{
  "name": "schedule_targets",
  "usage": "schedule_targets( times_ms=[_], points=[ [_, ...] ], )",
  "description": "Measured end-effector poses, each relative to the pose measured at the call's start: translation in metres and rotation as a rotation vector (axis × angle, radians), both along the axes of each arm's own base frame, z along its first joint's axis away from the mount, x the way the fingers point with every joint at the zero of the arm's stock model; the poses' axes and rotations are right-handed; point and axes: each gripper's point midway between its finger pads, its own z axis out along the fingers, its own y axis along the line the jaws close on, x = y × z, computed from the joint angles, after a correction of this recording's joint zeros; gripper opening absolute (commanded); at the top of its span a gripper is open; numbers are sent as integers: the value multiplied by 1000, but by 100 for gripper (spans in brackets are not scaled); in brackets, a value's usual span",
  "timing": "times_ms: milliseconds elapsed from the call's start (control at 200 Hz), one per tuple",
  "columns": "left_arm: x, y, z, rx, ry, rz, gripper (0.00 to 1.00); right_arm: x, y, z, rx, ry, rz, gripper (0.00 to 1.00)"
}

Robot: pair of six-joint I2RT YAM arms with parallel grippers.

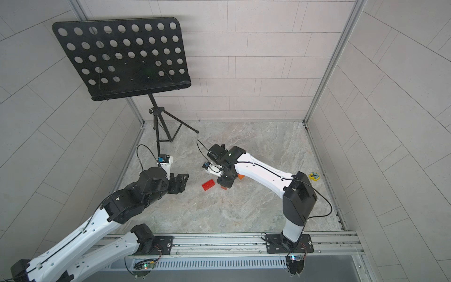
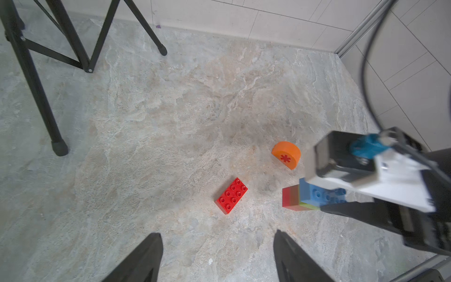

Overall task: Assemble an ice cream with lego
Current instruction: Assemble the lego brick with the lego brick.

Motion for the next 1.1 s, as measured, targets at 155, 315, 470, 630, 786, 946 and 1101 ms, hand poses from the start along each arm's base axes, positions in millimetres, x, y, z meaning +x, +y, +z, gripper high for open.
schedule_targets(
  times_ms=[155, 315, 470, 630, 786, 946, 1101],
  points=[
    [3, -2, -4, 38, 40, -3, 79, -10, -5, 4, -21, -39, 187, 18],
    [10, -10, -19, 83, 110, -20, 79, -15, -11, -16, -90, -21, 338, 16],
    [13, -9, -24, 95, 139, -24, 79, -15, -14, -32, -131, -20, 424, 16],
    [14, -8, -25, 91, 152, -25, 79, -12, -12, -44, -139, -38, 474, 16],
    [17, -12, -30, 99, 184, -47, 79, -10, -11, -57, -155, -30, 503, 16],
    [17, -19, -34, 109, 221, -83, 78, -12, -12, -66, -168, -10, 519, 18],
    [16, -24, -39, 117, 251, -113, 78, -13, -11, -71, -169, 6, 523, 21]
  ],
)
